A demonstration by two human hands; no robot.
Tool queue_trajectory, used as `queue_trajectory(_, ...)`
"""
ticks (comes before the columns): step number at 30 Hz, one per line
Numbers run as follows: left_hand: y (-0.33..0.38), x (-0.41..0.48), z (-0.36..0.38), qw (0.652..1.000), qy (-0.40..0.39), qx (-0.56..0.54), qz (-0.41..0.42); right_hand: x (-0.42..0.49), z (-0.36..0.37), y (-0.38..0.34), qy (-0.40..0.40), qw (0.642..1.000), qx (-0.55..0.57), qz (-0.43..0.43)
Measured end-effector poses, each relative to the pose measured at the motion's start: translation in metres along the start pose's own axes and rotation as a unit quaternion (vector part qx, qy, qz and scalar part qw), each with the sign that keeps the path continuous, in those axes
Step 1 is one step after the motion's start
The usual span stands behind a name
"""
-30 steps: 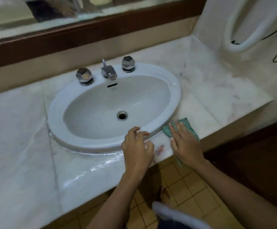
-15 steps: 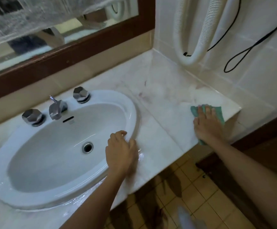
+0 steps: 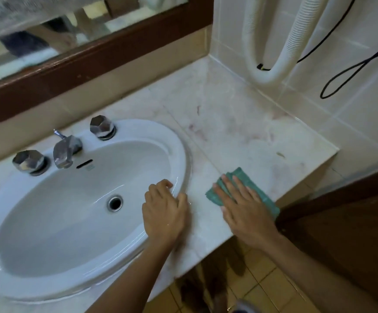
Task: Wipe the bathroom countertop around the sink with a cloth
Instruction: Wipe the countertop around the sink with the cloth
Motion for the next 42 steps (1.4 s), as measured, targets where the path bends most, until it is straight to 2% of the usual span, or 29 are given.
queue_trajectory(5,-0.002,0.001,-0.002,0.999,0.015,-0.028,-0.011,0.044,-0.014,0.116,0.010,0.988,0.010,0.157)
queue_trajectory(7,-0.002,0.001,-0.006,0.999,0.028,-0.032,-0.021,0.075,-0.017,0.121,0.017,0.978,0.018,0.205)
queue_trajectory(9,-0.004,0.001,-0.009,0.998,0.036,-0.036,-0.036,0.102,-0.019,0.098,0.028,0.976,0.022,0.216)
queue_trajectory(13,-0.018,0.001,-0.009,0.987,0.039,-0.107,-0.114,0.117,-0.014,0.016,0.026,0.991,0.054,0.120)
queue_trajectory(15,-0.030,0.003,-0.008,0.972,0.039,-0.139,-0.184,0.092,-0.006,-0.019,0.023,0.992,0.083,0.088)
queue_trajectory(17,-0.035,0.011,-0.001,0.960,0.027,-0.152,-0.233,0.055,0.005,-0.052,0.015,0.997,0.080,0.017)
queue_trajectory(20,-0.013,0.033,0.004,0.959,0.037,-0.175,-0.221,0.008,0.010,-0.063,-0.006,0.988,0.050,-0.145)
queue_trajectory(22,0.004,0.048,-0.001,0.969,0.061,-0.149,-0.188,-0.002,0.006,-0.017,-0.019,0.983,0.044,-0.177)
queue_trajectory(24,0.013,0.059,-0.004,0.969,0.074,-0.135,-0.192,0.003,-0.006,0.060,-0.004,0.992,0.031,-0.124)
queue_trajectory(27,0.014,0.062,0.003,0.950,0.062,-0.149,-0.267,0.029,-0.026,0.182,0.006,0.999,0.013,0.048)
queue_trajectory(29,0.016,0.060,0.010,0.948,0.054,-0.117,-0.291,0.055,-0.036,0.221,0.016,0.993,0.012,0.114)
queue_trajectory(31,0.020,0.060,0.012,0.953,0.064,-0.100,-0.279,0.089,-0.041,0.231,0.032,0.989,0.007,0.142)
queue_trajectory(35,0.015,0.065,0.014,0.957,0.080,-0.076,-0.268,0.169,-0.047,0.214,0.040,0.986,0.015,0.159)
queue_trajectory(38,0.016,0.066,0.014,0.956,0.096,-0.068,-0.271,0.208,-0.045,0.171,0.042,0.989,0.017,0.138)
queue_trajectory(40,0.017,0.066,0.012,0.957,0.101,-0.065,-0.263,0.203,-0.036,0.120,0.042,0.995,0.037,0.080)
queue_trajectory(42,0.015,0.066,0.010,0.957,0.116,-0.071,-0.258,0.168,-0.025,0.060,0.023,0.998,0.053,-0.018)
Point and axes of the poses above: each hand's wrist, its own x-axis towards the middle knuckle, its own z-axis out of the palm, y = z × x, the point moved 10 cm from there along x, towards the middle knuckle, and after that the axes turned 1 degree about y, right-handed, at the moved point
